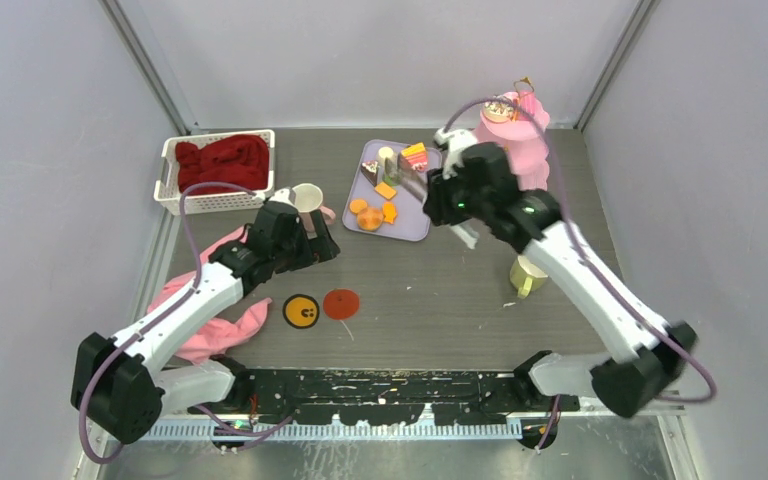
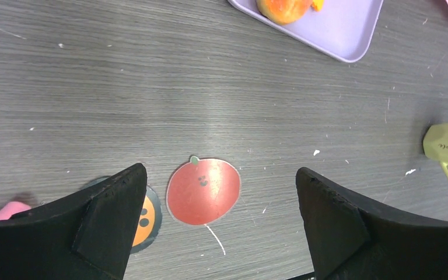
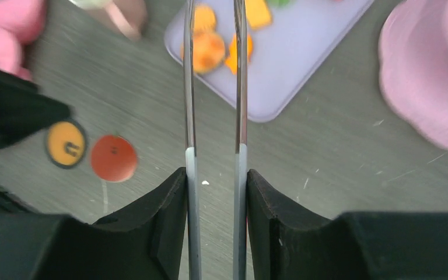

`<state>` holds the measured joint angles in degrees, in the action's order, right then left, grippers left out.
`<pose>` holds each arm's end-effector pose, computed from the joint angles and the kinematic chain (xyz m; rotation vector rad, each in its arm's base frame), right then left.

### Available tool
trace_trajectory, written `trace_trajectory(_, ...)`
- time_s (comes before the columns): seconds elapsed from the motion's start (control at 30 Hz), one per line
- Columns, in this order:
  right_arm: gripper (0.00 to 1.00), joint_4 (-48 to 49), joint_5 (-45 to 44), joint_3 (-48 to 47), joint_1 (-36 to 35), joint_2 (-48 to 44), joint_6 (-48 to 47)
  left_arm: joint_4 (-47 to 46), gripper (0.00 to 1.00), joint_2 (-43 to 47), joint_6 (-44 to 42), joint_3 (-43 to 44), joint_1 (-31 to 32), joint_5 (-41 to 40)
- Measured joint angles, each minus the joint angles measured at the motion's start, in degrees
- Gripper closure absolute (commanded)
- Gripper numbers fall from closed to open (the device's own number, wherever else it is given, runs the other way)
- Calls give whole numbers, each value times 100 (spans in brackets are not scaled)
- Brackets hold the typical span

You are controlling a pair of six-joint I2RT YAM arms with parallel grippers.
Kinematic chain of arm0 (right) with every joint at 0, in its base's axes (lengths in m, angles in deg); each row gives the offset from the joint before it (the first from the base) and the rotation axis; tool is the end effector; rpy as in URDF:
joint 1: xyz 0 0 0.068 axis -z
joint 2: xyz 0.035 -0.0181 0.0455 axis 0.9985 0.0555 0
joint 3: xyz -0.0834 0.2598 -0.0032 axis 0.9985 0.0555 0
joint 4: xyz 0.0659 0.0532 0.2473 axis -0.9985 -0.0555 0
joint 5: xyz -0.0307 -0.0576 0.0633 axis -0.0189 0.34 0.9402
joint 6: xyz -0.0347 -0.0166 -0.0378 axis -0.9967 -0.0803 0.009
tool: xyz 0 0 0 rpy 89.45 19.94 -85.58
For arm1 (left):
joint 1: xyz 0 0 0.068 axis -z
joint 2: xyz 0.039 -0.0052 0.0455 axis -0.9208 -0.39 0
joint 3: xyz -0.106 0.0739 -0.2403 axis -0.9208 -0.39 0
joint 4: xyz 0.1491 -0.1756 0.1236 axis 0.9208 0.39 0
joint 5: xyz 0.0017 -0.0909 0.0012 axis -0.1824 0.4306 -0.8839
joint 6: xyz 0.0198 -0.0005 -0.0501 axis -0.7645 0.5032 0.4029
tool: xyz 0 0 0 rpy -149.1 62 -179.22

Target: Serve the afternoon tea

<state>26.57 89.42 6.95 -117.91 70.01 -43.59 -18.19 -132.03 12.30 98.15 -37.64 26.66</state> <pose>0.2146 0.1301 0.4089 -0.4621 2.0790 0.4095 0.2151 -0.1185 0.2603 -0.3096 2.3745 -0.5386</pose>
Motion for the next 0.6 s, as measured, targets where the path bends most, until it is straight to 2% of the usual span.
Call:
trace_trajectory(0.13, 55, 463, -332, 702, -111, 1104, 256, 68, 2, 179, 57, -61, -28, -166)
trace_trajectory(0.23, 55, 632, -734, 846, -109, 1735, 398, 138, 2, 205, 70, -85, -35, -214)
trace_trajectory(0.4, 53, 1244, -1274, 734, -66, 2205, 511, 142, 3, 214, 96, -177, -35, -216)
trace_trajectory(0.6, 53, 1714, -1508, 295, 149, 2588, 693, 138, 3, 236, 173, -269, -35, -210)
